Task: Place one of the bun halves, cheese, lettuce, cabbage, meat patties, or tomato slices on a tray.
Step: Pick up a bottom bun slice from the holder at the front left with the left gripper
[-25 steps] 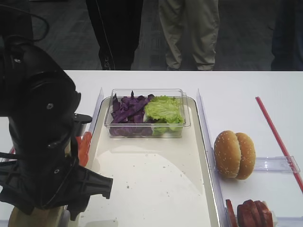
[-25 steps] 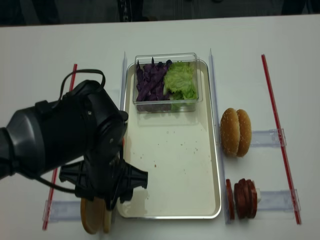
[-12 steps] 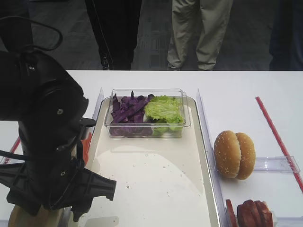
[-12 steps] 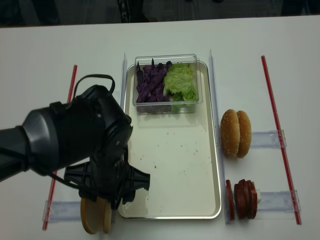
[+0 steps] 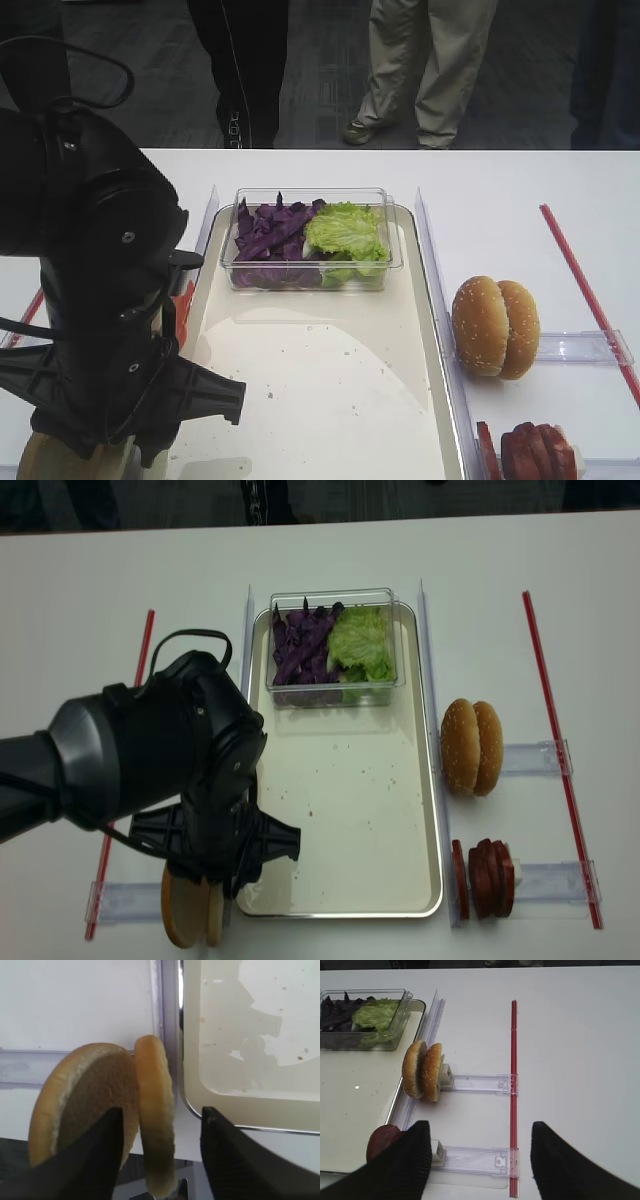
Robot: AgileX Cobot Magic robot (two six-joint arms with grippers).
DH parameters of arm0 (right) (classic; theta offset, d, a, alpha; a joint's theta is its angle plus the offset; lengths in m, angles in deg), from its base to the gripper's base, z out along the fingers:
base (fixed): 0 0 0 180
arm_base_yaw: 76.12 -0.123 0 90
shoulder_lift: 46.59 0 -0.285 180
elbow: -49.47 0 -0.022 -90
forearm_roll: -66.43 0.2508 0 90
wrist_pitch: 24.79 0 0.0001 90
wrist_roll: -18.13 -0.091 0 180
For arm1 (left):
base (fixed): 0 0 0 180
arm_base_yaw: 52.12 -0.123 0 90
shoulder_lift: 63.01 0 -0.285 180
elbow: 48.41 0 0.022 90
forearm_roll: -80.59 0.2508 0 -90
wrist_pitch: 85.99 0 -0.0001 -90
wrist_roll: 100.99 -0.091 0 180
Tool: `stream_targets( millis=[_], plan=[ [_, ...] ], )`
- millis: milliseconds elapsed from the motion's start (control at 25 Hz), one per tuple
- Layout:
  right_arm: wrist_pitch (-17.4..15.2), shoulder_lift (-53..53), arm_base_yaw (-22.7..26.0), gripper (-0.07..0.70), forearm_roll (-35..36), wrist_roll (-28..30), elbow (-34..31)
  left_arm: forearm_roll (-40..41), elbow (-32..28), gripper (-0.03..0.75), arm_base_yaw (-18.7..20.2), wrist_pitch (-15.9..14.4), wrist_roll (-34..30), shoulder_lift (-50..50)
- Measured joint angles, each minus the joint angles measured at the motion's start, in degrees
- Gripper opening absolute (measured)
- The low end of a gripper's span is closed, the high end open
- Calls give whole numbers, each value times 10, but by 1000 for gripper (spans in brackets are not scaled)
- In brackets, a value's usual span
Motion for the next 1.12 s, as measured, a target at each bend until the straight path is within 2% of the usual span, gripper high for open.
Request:
stream_targets(
  millis=[760, 1120],
  plan=[
    [0, 0, 0, 463, 0, 0, 0, 1, 0, 144, 0, 0, 0, 0],
    [0, 0, 0, 463, 0, 0, 0, 1, 0, 114, 0, -2, 0, 0]
  ],
)
